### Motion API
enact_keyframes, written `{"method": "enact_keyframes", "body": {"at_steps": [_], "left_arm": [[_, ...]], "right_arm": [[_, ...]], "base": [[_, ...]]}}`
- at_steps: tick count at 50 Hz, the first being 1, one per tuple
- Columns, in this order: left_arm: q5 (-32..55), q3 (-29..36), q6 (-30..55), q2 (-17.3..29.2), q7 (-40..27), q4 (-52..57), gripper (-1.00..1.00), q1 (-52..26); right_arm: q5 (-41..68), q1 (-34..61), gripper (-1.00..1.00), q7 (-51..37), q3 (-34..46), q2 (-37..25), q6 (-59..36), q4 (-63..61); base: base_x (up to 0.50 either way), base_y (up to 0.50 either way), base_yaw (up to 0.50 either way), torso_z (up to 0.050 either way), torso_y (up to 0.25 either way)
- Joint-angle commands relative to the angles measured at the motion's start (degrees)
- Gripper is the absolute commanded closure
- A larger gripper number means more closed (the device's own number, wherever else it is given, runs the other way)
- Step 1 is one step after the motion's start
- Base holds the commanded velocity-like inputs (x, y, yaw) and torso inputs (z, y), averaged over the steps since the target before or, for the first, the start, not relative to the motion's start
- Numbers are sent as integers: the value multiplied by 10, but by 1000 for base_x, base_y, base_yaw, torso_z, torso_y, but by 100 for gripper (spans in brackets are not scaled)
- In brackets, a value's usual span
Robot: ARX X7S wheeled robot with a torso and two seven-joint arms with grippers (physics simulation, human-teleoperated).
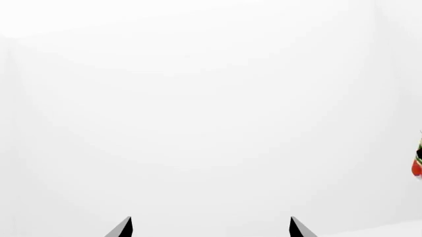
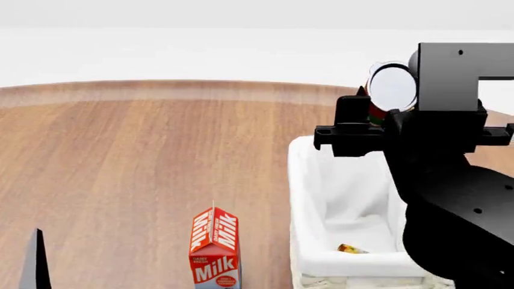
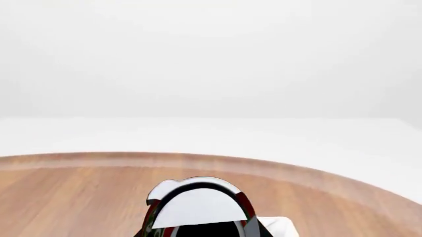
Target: Pick up the alphabet soup and the tomato sauce, and put them in the basket.
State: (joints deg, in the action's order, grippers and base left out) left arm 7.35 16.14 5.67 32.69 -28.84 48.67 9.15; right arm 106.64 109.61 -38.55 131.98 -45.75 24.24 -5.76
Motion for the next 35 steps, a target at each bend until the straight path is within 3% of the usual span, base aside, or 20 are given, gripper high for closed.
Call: {"method": "enact_keyframes", "body": {"at_steps": [1, 20, 35], "left_arm": [[2, 2, 3, 0, 0, 2, -100, -4], [2, 6, 2, 1, 0, 2, -100, -7], [3, 3, -15, 2, -2, -10, -100, 3]], "right_arm": [[-6, -58, 100, 13, -21, 47, 26, 95], [50, -223, 100, 54, -85, 129, 124, 237], [128, -305, 100, 76, -99, 171, 68, 327]], "base": [[0, 0, 0, 0, 0], [0, 0, 0, 0, 1], [0, 0, 0, 0, 1]]}}
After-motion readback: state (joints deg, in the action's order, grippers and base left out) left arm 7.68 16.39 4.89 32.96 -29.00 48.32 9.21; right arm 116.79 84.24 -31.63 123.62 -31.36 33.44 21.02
